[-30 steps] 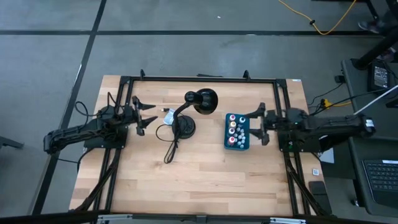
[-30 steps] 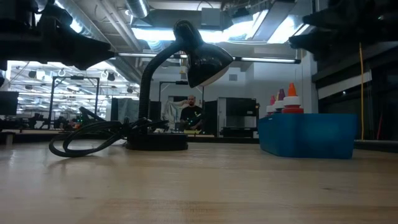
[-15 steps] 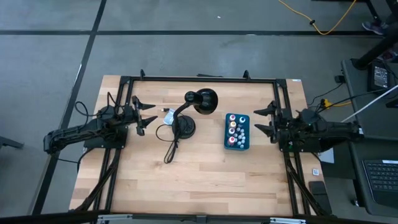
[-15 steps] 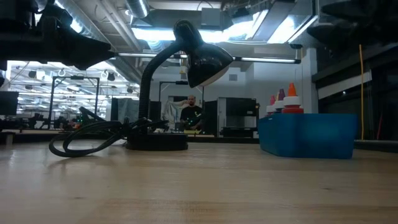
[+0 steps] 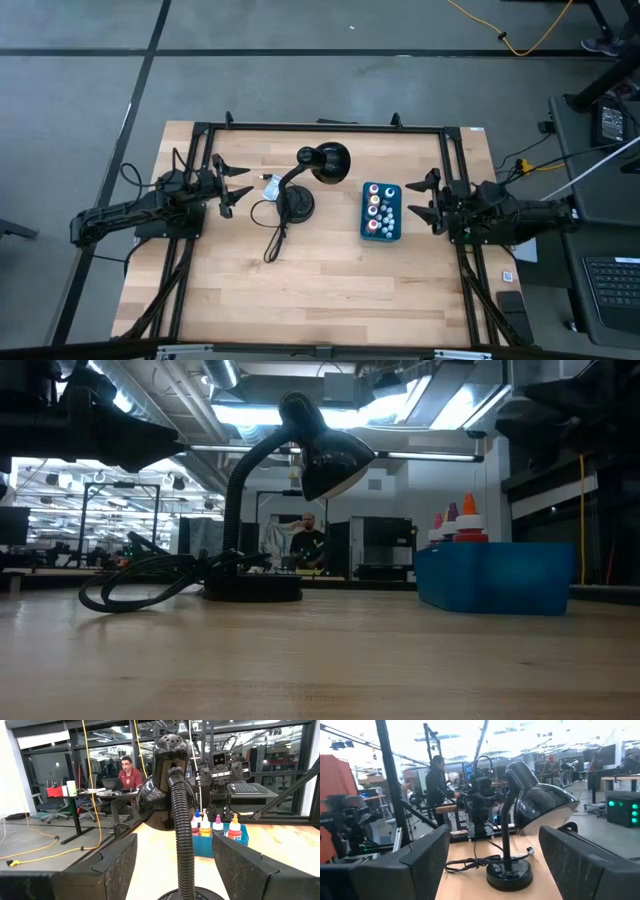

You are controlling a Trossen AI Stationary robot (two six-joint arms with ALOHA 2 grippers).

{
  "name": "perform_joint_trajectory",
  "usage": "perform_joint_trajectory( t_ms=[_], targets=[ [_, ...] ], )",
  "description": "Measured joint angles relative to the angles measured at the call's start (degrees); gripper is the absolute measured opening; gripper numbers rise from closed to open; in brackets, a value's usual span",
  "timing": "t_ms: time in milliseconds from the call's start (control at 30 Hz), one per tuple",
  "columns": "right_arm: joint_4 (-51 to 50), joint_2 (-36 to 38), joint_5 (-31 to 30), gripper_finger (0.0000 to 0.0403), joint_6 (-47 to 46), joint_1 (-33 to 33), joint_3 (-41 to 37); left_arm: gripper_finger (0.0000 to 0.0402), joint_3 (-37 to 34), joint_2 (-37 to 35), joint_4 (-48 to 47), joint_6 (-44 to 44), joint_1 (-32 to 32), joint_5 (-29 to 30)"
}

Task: Pick & Place food coloring
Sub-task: Return to Home Position

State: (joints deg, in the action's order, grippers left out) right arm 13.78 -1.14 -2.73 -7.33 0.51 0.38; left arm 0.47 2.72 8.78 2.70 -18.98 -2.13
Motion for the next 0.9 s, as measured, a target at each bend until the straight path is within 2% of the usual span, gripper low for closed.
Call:
perform_joint_trajectory(
  t_ms=[367,900],
  targets=[
    [-12.3,1.0,0.5,0.0307,-1.4,0.0,0.0,0.0251,0.0,0.0,0.0,0.0,0.0,0.0],
    [-12.0,0.5,-0.6,0.0307,-2.9,0.0,0.0,0.0251,0.0,0.0,0.0,0.0,0.0,0.0]
  ],
)
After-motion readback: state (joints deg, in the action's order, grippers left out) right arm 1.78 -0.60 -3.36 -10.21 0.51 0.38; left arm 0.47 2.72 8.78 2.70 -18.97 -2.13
